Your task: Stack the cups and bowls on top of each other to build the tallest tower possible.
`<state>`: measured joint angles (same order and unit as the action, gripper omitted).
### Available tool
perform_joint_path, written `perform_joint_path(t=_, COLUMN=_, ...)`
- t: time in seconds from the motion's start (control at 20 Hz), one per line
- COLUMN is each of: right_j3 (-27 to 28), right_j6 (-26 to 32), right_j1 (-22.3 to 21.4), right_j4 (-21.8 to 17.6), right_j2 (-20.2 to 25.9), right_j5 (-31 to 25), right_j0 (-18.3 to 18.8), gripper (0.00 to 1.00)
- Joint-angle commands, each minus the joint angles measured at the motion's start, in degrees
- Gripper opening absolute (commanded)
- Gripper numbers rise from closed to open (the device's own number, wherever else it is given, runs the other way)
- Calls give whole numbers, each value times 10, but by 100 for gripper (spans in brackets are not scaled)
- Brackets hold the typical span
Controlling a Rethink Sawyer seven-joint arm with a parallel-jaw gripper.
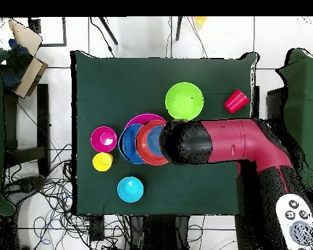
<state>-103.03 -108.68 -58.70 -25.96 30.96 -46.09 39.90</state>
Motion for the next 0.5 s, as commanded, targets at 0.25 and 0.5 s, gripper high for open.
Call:
perform_joint_path(t=0.25, right_j3=28, right_j6=75, right_j1=51, right_j4=-55, right_j2=-2, right_j5=25, right_j0=23, gripper=100)
perform_joint_path(t=0.5, right_j3=85, right_j6=150, right_j1=108, right_j4=-69, right_j2=23, right_j5=17, right_j0=62, gripper=100)
